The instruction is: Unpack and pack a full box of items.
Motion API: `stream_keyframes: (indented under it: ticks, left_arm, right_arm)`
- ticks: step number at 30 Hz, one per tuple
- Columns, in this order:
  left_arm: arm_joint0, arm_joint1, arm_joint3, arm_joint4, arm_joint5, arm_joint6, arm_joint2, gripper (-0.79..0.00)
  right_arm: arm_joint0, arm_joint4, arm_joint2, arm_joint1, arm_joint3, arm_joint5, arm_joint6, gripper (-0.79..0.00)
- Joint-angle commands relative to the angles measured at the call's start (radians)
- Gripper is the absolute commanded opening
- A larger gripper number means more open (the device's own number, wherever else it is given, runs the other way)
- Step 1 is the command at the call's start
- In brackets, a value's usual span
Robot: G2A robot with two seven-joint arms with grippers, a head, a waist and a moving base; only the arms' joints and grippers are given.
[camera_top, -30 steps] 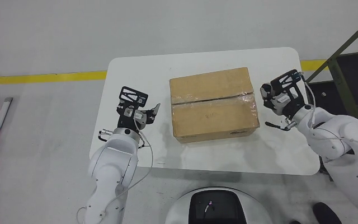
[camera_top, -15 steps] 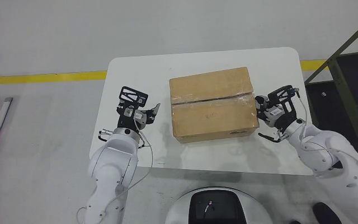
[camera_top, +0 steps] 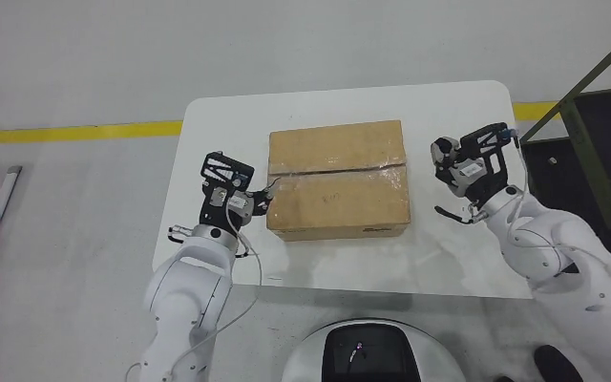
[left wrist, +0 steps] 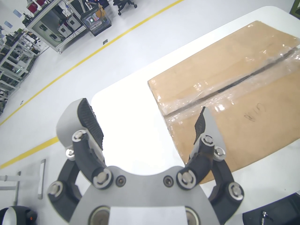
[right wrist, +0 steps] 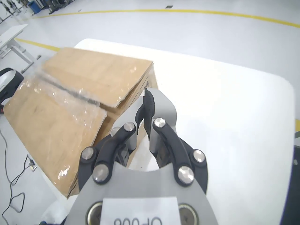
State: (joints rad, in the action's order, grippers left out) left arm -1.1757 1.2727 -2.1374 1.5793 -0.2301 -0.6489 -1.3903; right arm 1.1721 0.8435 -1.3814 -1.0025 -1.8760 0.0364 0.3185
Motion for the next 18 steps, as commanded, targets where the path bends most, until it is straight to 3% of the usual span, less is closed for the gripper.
stream_keyframes:
  ticks: [1,5,11,18]
  left_arm:
    - [-0.014,-0.001,-0.013,-0.014,-0.011,0.019,-0.007,0.0]
    - [-0.043,-0.005,-0.037,-0.022,-0.034,0.041,-0.027,0.0]
    - [-0.075,-0.009,-0.06,-0.038,-0.048,0.077,-0.055,0.0]
    - [-0.096,-0.013,-0.072,-0.04,-0.062,0.1,-0.071,0.0]
  right_arm:
    - [0.007,-0.001,-0.029,0.002,-0.024,0.019,0.0,-0.785]
    - [-0.019,0.012,-0.025,0.006,-0.068,0.132,0.043,-0.785]
    - [-0.132,0.045,0.123,-0.009,-0.035,0.261,0.104,-0.785]
    - [-0.264,0.109,0.282,-0.044,0.122,0.188,0.174,-0.785]
